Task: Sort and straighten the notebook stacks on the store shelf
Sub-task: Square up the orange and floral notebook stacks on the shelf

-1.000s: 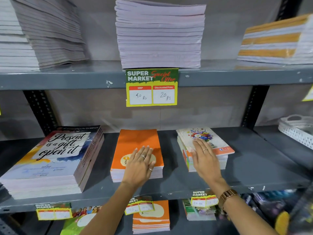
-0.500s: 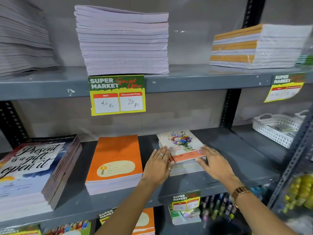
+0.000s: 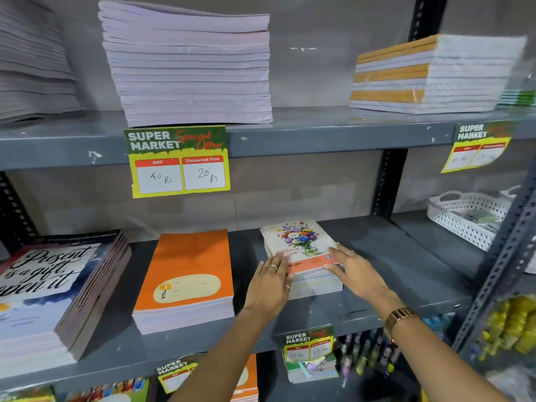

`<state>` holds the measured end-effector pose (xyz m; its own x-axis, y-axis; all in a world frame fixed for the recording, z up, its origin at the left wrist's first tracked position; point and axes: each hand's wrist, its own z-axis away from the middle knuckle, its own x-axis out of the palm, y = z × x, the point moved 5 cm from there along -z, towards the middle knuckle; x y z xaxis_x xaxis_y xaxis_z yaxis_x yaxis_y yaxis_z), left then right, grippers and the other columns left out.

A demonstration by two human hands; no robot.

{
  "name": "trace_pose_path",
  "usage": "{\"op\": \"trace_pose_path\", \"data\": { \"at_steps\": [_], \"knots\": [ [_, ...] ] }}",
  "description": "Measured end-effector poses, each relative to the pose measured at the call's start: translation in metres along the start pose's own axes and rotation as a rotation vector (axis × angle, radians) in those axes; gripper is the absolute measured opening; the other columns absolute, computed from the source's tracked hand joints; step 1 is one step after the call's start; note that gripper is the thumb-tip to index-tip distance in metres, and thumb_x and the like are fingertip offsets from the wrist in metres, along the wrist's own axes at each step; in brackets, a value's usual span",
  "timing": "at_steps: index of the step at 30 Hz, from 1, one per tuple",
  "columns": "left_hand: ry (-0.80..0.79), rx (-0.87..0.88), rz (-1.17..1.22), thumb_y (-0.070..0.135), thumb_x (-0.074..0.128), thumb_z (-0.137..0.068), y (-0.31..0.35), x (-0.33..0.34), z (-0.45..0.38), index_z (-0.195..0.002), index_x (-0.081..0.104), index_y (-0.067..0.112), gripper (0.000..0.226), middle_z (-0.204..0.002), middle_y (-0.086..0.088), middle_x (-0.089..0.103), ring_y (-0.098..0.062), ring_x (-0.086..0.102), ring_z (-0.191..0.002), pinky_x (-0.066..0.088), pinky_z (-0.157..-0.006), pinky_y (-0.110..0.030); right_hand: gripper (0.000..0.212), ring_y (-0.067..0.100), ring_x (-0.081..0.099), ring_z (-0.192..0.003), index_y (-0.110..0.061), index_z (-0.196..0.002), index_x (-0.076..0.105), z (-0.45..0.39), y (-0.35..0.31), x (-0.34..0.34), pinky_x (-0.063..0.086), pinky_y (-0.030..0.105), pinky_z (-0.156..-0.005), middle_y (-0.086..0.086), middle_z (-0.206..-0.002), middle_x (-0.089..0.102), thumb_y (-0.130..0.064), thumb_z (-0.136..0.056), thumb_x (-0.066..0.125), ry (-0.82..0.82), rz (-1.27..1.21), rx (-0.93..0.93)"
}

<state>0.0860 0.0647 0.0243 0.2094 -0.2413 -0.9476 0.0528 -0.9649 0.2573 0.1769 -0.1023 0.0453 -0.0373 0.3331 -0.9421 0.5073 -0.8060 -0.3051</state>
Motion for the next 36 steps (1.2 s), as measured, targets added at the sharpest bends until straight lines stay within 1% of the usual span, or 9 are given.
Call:
{"op": "trace_pose_path", "data": {
  "at_steps": [2,4,6,12,17,22,29,33,36],
  "knots": [
    [-0.002,-0.019,0.031,0.038,0.019,-0.1,0.002,0.0,0.001,-0.147,0.009,0.016,0.053,-0.159,-0.005,0.01,-0.02,0.011,-0.146,0.007,-0.119,-0.033,0.055,0.024,0.037,-0.137,-0.016,-0.142,0.038,-0.002,0.001,-0.001,0.035,0.035,-0.109,0.005,-0.154,0.03,-0.041,-0.094,0.05,-0.011,-0.048,0.009],
    [-0.021,-0.054,0.071,0.037,0.021,-0.1,0.005,0.002,0.002,-0.147,0.008,0.018,0.053,-0.159,-0.003,0.008,-0.022,0.011,-0.146,0.016,-0.119,-0.036,0.056,0.025,0.039,-0.135,-0.013,-0.139,0.043,-0.005,0.003,-0.004,0.034,0.037,-0.11,0.007,-0.151,0.036,-0.037,-0.09,0.057,-0.002,-0.118,0.032],
    [-0.061,-0.099,0.11,0.036,0.023,-0.1,0.005,0.005,0.002,-0.148,0.006,0.02,0.053,-0.16,0.0,0.004,-0.026,0.011,-0.146,0.026,-0.116,-0.041,0.058,0.026,0.044,-0.131,-0.009,-0.135,0.048,-0.007,0.005,-0.005,0.036,0.038,-0.11,0.009,-0.147,0.043,-0.033,-0.086,0.066,0.021,-0.203,0.06],
    [-0.11,-0.142,0.115,0.024,0.031,-0.1,0.0,0.005,0.0,-0.148,0.002,0.019,0.056,-0.16,0.001,-0.002,-0.029,0.018,-0.144,0.038,-0.109,-0.045,0.064,0.028,0.053,-0.122,-0.005,-0.129,0.054,-0.008,0.007,-0.005,0.042,0.039,-0.106,0.014,-0.133,0.058,-0.029,-0.075,0.078,0.102,-0.367,0.126],
    [-0.108,-0.134,0.103,0.002,0.042,-0.093,0.0,0.005,-0.001,-0.147,0.001,0.017,0.069,-0.16,-0.002,-0.003,-0.029,0.028,-0.14,0.042,-0.106,-0.041,0.06,0.026,0.063,-0.108,-0.005,-0.126,0.057,-0.003,0.008,-0.006,0.049,0.038,-0.099,0.015,-0.12,0.067,-0.025,-0.074,0.078,0.165,-0.411,0.144],
    [-0.122,-0.133,0.122,-0.005,0.044,-0.089,-0.007,0.004,-0.005,-0.148,0.002,0.018,0.076,-0.16,-0.002,-0.002,-0.026,0.043,-0.129,0.045,-0.102,-0.037,0.053,0.025,0.065,-0.104,-0.006,-0.124,0.059,0.002,0.004,-0.007,0.05,0.034,-0.093,0.015,-0.117,0.069,-0.025,-0.078,0.075,0.191,-0.386,0.132],
    [-0.145,-0.11,0.115,-0.005,0.04,-0.09,-0.013,0.002,-0.009,-0.147,0.0,0.019,0.074,-0.16,-0.003,-0.001,-0.027,0.035,-0.135,0.041,-0.107,-0.038,0.047,0.023,0.068,-0.098,-0.007,-0.119,0.064,0.005,0.002,-0.006,0.052,0.032,-0.089,0.014,-0.114,0.071,-0.028,-0.079,0.074,0.19,-0.352,0.121],
    [-0.133,-0.126,0.147,-0.009,0.04,-0.088,-0.012,0.002,-0.008,-0.148,0.002,0.018,0.075,-0.16,-0.002,-0.001,-0.026,0.038,-0.132,0.042,-0.106,-0.037,0.041,0.023,0.067,-0.096,-0.012,-0.118,0.065,0.005,0.002,-0.006,0.052,0.032,-0.087,0.012,-0.112,0.072,-0.03,-0.082,0.07,0.164,-0.309,0.109],
    [-0.115,-0.137,0.166,-0.008,0.041,-0.089,-0.009,0.002,-0.008,-0.148,0.004,0.017,0.074,-0.16,-0.004,0.001,-0.026,0.042,-0.13,0.044,-0.104,-0.038,0.033,0.024,0.067,-0.099,-0.01,-0.115,0.067,0.006,-0.001,-0.007,0.051,0.032,-0.09,0.009,-0.12,0.068,-0.023,-0.084,0.069,0.179,-0.312,0.069]
  ]
}}
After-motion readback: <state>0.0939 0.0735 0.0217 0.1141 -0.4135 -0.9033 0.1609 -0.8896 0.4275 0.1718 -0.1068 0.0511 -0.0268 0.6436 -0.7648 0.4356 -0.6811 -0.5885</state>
